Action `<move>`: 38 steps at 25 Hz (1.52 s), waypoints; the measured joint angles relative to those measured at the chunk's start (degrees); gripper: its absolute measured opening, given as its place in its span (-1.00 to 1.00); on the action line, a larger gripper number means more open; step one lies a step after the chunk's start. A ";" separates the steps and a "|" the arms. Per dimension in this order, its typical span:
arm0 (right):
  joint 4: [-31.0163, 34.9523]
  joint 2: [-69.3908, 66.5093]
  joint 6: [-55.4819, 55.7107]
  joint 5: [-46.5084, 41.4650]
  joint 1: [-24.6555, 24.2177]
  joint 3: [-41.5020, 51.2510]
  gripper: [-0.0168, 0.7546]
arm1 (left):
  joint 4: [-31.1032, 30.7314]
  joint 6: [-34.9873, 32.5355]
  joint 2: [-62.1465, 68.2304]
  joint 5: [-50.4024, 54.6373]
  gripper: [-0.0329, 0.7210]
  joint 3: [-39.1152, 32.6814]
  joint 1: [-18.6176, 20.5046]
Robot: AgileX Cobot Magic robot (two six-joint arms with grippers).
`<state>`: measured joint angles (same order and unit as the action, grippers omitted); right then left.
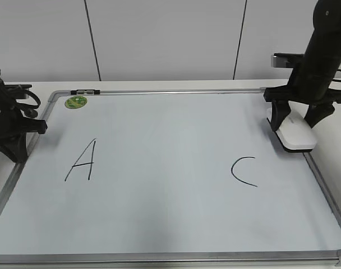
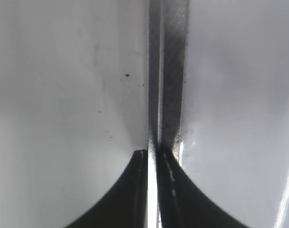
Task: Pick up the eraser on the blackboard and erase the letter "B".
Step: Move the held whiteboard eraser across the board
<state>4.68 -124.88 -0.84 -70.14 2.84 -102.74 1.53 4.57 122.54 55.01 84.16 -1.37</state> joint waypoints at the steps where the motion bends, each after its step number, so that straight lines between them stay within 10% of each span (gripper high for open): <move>1: -0.13 0.00 0.00 0.00 0.00 0.00 0.41 | 0.00 0.00 0.00 0.00 -0.85 0.00 0.00; 31: -0.45 -3.87 -0.05 6.24 0.00 0.00 0.42 | 0.00 0.00 0.00 0.00 -0.85 0.00 0.00; 38: -0.45 -3.96 0.18 5.49 0.00 -0.12 0.74 | 0.00 0.00 0.00 0.00 -0.85 0.00 0.00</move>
<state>4.23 -128.84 -0.65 -64.65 2.84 -102.85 1.53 4.57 122.54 55.01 84.16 -1.37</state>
